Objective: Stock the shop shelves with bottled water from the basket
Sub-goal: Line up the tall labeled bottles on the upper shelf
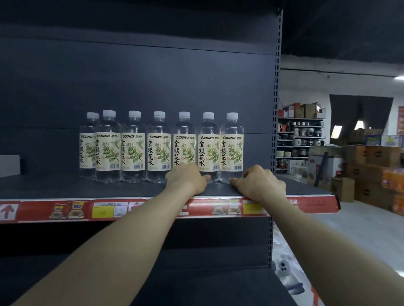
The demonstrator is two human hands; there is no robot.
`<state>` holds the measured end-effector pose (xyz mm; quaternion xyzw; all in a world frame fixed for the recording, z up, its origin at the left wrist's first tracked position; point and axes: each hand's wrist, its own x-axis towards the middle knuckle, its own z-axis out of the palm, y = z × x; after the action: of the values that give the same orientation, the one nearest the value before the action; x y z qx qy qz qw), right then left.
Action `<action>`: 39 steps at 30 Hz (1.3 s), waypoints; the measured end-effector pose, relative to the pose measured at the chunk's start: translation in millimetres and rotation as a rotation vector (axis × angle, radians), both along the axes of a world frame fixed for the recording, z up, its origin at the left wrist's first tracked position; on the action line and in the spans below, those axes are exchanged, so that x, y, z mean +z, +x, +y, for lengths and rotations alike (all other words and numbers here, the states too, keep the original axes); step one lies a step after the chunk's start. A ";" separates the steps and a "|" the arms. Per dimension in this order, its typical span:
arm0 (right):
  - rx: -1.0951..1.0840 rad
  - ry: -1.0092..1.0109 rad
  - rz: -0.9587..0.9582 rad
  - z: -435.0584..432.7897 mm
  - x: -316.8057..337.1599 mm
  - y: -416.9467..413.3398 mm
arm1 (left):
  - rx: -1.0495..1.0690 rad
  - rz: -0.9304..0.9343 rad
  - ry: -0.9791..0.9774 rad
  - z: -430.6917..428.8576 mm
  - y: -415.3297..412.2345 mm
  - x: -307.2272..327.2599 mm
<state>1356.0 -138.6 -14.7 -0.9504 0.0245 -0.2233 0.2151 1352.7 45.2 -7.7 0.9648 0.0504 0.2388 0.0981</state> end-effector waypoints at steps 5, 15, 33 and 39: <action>0.026 -0.026 0.047 -1.1 6.3 -10.8 | -0.068 0.124 -0.015 -0.7 -14.5 10.0; 0.229 -0.032 -0.212 16.1 9.9 -94.2 | -0.400 0.016 -0.238 10.0 -98.1 15.3; 0.650 -0.065 0.104 58.7 -191.2 -254.5 | -0.346 0.157 -0.386 75.3 -296.8 -207.5; 0.671 -0.031 0.318 64.7 -311.8 -287.9 | -0.310 0.324 -0.443 95.3 -336.1 -330.2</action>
<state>1068.1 -73.9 -326.5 -0.9315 -0.2587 0.0095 0.2554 1016.6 140.6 -337.9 0.9416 -0.0315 0.0472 0.3318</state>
